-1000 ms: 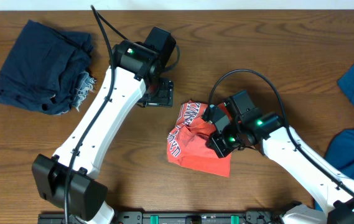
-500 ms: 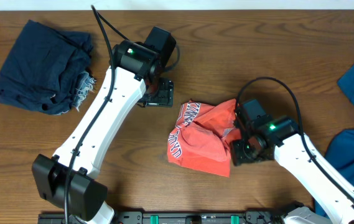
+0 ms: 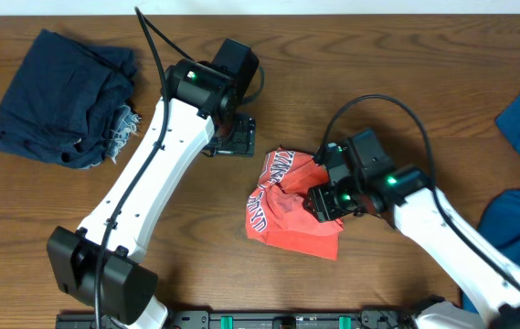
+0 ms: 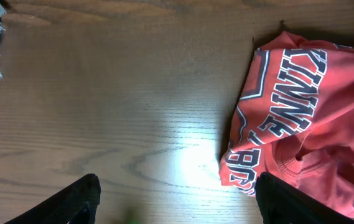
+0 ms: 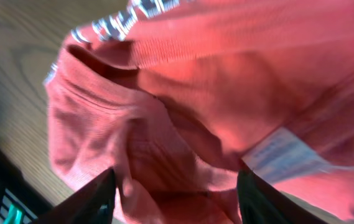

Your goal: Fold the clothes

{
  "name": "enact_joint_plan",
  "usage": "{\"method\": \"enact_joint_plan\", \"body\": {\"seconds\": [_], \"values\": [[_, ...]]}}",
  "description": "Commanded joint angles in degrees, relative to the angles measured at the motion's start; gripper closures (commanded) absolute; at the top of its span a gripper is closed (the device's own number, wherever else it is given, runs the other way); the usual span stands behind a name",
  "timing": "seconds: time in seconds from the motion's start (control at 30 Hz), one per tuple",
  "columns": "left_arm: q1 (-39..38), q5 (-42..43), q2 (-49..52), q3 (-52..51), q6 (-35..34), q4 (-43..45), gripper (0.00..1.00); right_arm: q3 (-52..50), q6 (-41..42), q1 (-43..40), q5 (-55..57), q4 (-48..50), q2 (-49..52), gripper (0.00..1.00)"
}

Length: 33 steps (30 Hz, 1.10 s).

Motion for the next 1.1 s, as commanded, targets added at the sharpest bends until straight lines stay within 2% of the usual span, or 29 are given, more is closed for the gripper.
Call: {"method": "enact_joint_plan", "body": {"seconds": [0.0, 0.1, 0.13, 0.23, 0.27, 0.43, 0.63, 0.67, 0.7, 0.73, 0.77, 0.83, 0.97, 1.07], "values": [[0.22, -0.72, -0.07, -0.48, 0.52, 0.07, 0.19, 0.57, 0.31, 0.44, -6.27, 0.26, 4.26, 0.43], [0.22, -0.72, -0.07, -0.48, 0.52, 0.04, 0.20, 0.57, -2.78, 1.05, -12.39, 0.70, 5.81, 0.48], [0.22, -0.72, -0.07, -0.48, 0.52, 0.04, 0.20, 0.57, -3.13, 1.38, -13.14, 0.81, 5.84, 0.56], [0.22, -0.72, -0.07, -0.48, 0.52, 0.04, 0.20, 0.59, -4.39, 1.75, -12.92, 0.50, 5.31, 0.92], [0.22, -0.72, -0.07, -0.48, 0.52, 0.04, 0.20, 0.59, -4.37, 1.62, -12.13, -0.11, 4.90, 0.96], [0.22, -0.72, -0.07, -0.48, 0.52, 0.26, 0.20, 1.09, -3.61, 0.50, -3.23, -9.22, 0.90, 0.99], [0.22, -0.72, -0.07, -0.48, 0.52, 0.79, 0.19, 1.11, 4.90, -0.61, 11.26, -24.17, -5.22, 0.99], [0.22, -0.72, -0.07, -0.48, 0.52, 0.87, 0.19, 1.11, 6.38, -0.61, 12.48, -25.66, -5.46, 0.96], [0.22, -0.72, -0.07, -0.48, 0.52, 0.92, 0.20, 1.11, 8.11, -0.61, 13.51, -27.30, -5.49, 0.80], [0.22, -0.72, -0.07, -0.48, 0.52, 0.92, 0.20, 1.11, 9.25, -0.61, 14.08, -28.41, -5.44, 0.55], [0.22, -0.72, -0.07, -0.48, 0.52, 0.90, 0.19, 1.11, 10.03, -0.61, 14.12, -28.83, -5.40, 0.44], [0.22, -0.72, -0.07, -0.48, 0.52, 0.90, 0.20, 1.11, 10.10, -0.61, 14.08, -27.96, -5.40, 0.37], [0.22, -0.70, -0.07, -0.48, 0.52, 0.87, 0.19, 1.11, 9.84, -2.01, 13.25, -22.67, -5.40, 0.32], [0.20, -0.42, -0.07, -0.48, 0.52, 0.72, 0.20, 1.11, 7.89, -2.97, 9.01, -17.42, -5.38, 0.31]]}}
